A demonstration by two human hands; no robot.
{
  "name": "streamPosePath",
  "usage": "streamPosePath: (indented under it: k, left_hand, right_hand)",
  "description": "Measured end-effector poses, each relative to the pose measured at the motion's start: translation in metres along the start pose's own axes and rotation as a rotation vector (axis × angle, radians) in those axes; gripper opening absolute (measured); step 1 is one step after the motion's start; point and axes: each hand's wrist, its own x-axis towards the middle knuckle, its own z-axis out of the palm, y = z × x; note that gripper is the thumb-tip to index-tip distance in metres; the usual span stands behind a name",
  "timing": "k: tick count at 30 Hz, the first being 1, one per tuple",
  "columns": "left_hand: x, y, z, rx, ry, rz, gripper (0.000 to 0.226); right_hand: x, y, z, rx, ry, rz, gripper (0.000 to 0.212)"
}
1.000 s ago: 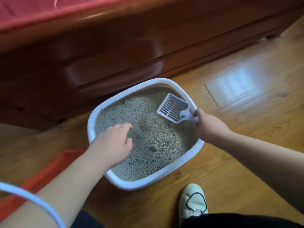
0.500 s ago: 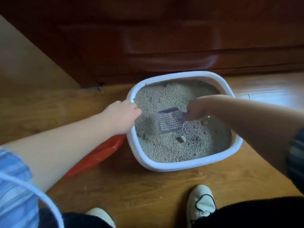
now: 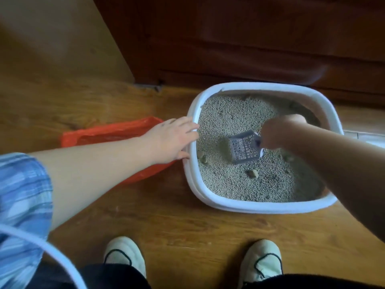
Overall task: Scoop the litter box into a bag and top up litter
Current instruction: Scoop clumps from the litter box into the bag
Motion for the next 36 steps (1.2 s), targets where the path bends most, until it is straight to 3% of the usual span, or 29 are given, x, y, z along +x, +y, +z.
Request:
streamPosePath:
  k: [4, 7, 12, 17, 29, 36]
  left_hand:
    - [0.004, 0.001, 0.003, -0.058, 0.001, -0.002, 0.058]
    - [0.005, 0.001, 0.002, -0.062, -0.022, -0.013, 0.059]
    - [0.008, 0.004, -0.003, -0.061, -0.029, -0.024, 0.058]
    - [0.008, 0.002, -0.006, -0.056, -0.009, -0.004, 0.060]
    - [0.012, -0.001, -0.004, -0.030, 0.001, 0.000, 0.060]
    - [0.010, 0.000, -0.005, -0.020, 0.008, -0.005, 0.060]
  right_hand:
    - [0.003, -0.020, 0.022, 0.064, 0.002, -0.090, 0.048]
    - [0.007, -0.042, 0.042, 0.243, -0.053, -0.182, 0.058]
    - [0.015, -0.072, 0.054, 0.454, -0.070, -0.122, 0.060]
    - [0.015, -0.063, 0.050, 0.470, 0.019, -0.180, 0.055]
    - [0.017, -0.052, 0.054, 0.838, -0.031, -0.272, 0.046]
    - [0.015, -0.044, 0.055, 0.841, -0.050, -0.298, 0.039]
